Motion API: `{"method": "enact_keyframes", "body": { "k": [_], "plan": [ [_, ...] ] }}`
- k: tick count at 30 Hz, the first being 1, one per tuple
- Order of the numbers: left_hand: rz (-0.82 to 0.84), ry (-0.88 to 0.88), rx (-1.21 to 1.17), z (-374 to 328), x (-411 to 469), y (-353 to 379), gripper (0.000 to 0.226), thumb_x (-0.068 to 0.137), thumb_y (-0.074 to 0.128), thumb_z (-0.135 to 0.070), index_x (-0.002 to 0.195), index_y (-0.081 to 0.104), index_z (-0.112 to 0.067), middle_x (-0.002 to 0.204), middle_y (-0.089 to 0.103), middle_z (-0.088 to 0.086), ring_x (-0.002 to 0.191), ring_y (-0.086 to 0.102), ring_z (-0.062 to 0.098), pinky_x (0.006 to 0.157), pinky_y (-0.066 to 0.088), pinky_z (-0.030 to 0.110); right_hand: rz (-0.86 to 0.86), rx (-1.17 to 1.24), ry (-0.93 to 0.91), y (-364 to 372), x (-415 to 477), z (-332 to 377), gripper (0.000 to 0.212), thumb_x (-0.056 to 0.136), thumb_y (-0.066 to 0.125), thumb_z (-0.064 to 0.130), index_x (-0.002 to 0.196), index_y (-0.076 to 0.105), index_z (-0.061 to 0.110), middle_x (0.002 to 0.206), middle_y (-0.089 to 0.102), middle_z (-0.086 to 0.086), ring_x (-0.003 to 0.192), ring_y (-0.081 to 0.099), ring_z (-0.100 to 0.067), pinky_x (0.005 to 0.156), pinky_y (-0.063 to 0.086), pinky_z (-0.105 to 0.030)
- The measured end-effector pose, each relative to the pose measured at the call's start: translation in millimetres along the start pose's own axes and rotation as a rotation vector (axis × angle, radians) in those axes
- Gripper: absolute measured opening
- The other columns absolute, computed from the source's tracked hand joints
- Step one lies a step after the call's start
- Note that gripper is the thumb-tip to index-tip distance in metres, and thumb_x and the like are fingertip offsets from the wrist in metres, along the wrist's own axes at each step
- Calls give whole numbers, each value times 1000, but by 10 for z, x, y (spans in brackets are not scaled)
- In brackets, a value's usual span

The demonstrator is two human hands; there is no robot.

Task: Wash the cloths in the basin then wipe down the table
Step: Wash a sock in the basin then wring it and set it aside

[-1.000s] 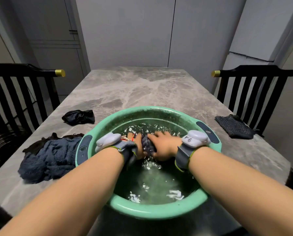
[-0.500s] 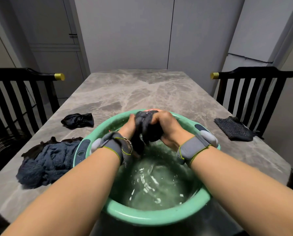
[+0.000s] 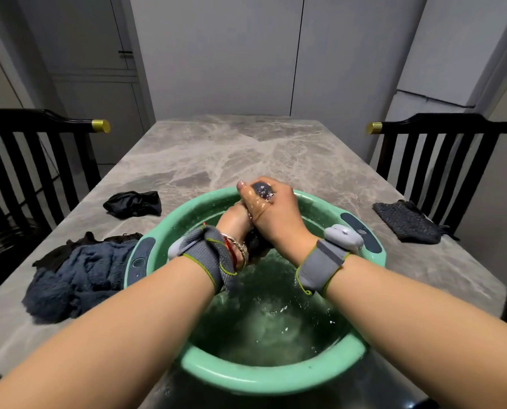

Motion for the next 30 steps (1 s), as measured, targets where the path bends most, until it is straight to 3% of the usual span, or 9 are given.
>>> {"method": "enact_keyframes", "body": {
  "k": [7, 10, 12, 14, 18, 21, 25, 27, 30],
  "plan": [
    [-152, 49, 382, 13, 15, 47, 49, 96, 40, -26, 51, 41, -8, 34, 38, 7, 24, 38, 16, 38, 30, 11, -110, -30, 89, -44, 101, -79, 53, 92, 57, 19, 46, 31, 19, 46, 29, 3, 53, 32, -18, 59, 27, -30],
    [-232, 79, 559, -20, 95, 8, 44, 95, 35, -29, 69, 57, -1, 75, 59, 30, 58, 60, 36, 43, 46, 31, -113, -62, 93, -91, 109, -64, 53, 93, 55, 20, 47, 29, 18, 47, 29, 0, 60, 35, -22, 60, 27, -31],
    [-239, 109, 739, -56, 129, -6, 45, 98, 31, -28, 100, 63, 4, 110, 60, 37, 97, 62, 47, 73, 52, 45, -79, -113, 75, -120, 115, -64, 52, 93, 54, 23, 48, 29, 17, 48, 31, -2, 61, 36, -23, 60, 28, -31],
    [-249, 120, 897, -107, 71, -52, 51, 100, 30, -32, 110, 62, 6, 115, 61, 32, 107, 60, 41, 86, 49, 38, -3, -268, 84, -156, 137, -129, 48, 93, 53, 24, 49, 37, 13, 51, 45, -11, 63, 46, -28, 62, 37, -32],
    [-370, 150, 1225, -152, 19, -300, 46, 81, 61, -52, 60, 58, -12, 50, 60, 2, 58, 60, 21, 53, 43, 24, 360, -457, 343, -260, 136, -232, 29, 86, 55, 20, 59, 57, 9, 65, 64, -10, 64, 59, -23, 64, 50, -28],
    [-422, 128, 1244, -135, 65, -408, 44, 70, 77, -46, 89, 55, -13, 86, 60, 3, 92, 61, 23, 73, 44, 29, 750, -810, 372, -316, 40, -164, 9, 85, 57, 20, 80, 61, 13, 78, 60, -4, 71, 54, -16, 62, 43, -24],
    [-312, 23, 1303, -160, 119, -408, 38, 78, 76, -26, 107, 60, -7, 108, 63, 12, 97, 60, 21, 85, 46, 30, 875, -1010, 270, -291, -51, -195, 53, 86, 57, 15, 137, 42, 7, 136, 50, -14, 121, 51, -25, 97, 44, -30],
    [-191, -94, 1469, -75, 132, -424, 39, 82, 71, -23, 113, 63, -2, 117, 65, 13, 104, 62, 23, 91, 47, 31, 862, -945, 195, -228, -89, -246, 59, 88, 58, 19, 141, 35, 7, 144, 42, -14, 131, 43, -26, 106, 37, -31],
    [-164, -143, 1670, 133, 114, -431, 36, 90, 57, -20, 121, 59, -2, 128, 60, 14, 120, 56, 28, 96, 45, 31, 910, -1064, 194, -152, -133, -352, 40, 92, 53, 18, 130, 48, 5, 134, 53, -16, 121, 52, -29, 95, 42, -30]
  ]
}}
Point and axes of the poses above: each hand's wrist, its own x-axis towards the middle knuckle, its own y-axis out of the palm, z = x × y, the point moved 1 cm from there along x, towards the middle knuckle
